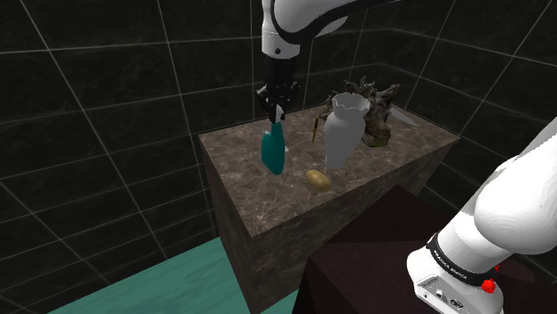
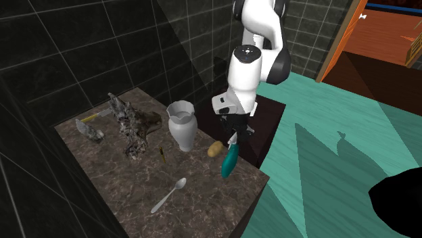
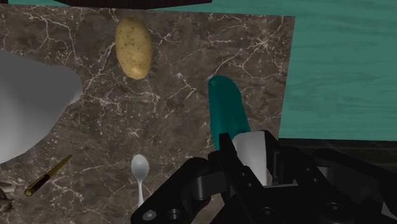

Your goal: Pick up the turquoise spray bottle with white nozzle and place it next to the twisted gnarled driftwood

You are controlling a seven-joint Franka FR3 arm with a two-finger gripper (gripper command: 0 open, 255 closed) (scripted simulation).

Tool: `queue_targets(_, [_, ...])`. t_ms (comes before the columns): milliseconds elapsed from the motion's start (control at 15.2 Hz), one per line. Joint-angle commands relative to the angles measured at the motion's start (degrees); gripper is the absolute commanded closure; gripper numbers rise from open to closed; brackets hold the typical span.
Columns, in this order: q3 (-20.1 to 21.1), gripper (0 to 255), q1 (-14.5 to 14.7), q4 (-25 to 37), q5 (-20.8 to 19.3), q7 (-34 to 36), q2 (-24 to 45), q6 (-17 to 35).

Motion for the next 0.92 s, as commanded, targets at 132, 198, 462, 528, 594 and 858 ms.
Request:
queue_targets(132, [-0.1,255,-0.1,2.4,0.1,-0.2,-0.5,-3.0])
queue_targets(198, [-0.1,255,-0.1,3.1,0.2,-0.2,-0.6,-3.7])
queue_targets(462, [-0.2,255,-0.1,5.8,0.3,-0.3,-1.0,-6.8])
queue_targets(528, [-0.2,255,-0.1,6.6,0.3,-0.3,-1.0,-7.5])
queue_targets(594, [-0.2,255,-0.1,7.3,0.3,-0.3,-1.0,-8.3])
queue_targets(858, [-0.2,255,-0.2,10.4,0.3,-0.3,-1.0,-11.4])
